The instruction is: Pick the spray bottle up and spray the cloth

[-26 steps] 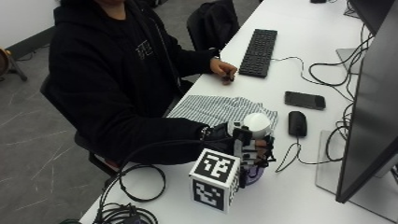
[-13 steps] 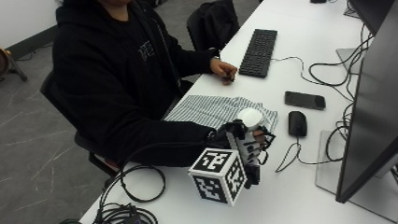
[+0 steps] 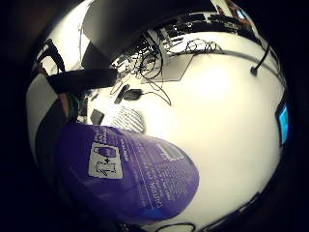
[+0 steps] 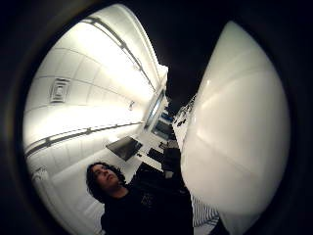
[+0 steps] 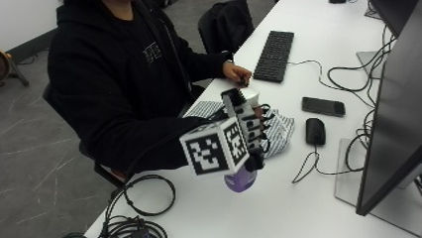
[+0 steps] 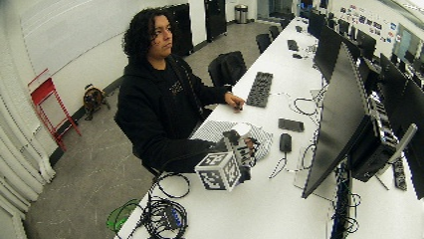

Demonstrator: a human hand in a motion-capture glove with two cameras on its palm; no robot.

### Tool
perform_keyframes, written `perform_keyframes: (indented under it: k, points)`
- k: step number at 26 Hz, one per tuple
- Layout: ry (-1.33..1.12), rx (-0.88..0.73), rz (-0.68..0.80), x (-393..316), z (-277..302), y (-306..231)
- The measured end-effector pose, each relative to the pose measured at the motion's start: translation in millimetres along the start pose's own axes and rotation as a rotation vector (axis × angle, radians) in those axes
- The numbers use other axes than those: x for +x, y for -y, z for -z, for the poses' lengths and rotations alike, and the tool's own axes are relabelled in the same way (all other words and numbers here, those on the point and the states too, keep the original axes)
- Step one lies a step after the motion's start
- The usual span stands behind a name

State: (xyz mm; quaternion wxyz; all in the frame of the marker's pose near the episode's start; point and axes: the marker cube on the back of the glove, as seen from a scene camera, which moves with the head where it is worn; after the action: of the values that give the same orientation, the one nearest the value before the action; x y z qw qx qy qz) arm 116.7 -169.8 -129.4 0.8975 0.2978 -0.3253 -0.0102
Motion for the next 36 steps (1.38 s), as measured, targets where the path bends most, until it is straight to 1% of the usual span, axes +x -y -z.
perform_keyframes:
  k: [6,10,14,23,28,36]
  points:
    - [-0.278,-0.181,0.072,-42.8,15.5,8.2]
    - [-0.521,-0.357,0.095,-63.7,12.5,14.3]
    - [-0.775,-0.536,0.128,-75.3,1.3,14.7]
    - [-1.211,-0.833,0.172,-73.9,-44.4,-4.1]
    - [-1.344,-0.944,0.236,-67.5,-79.2,-25.2]
    - [-1.411,-1.1,0.294,-50.6,-122.6,-62.4]
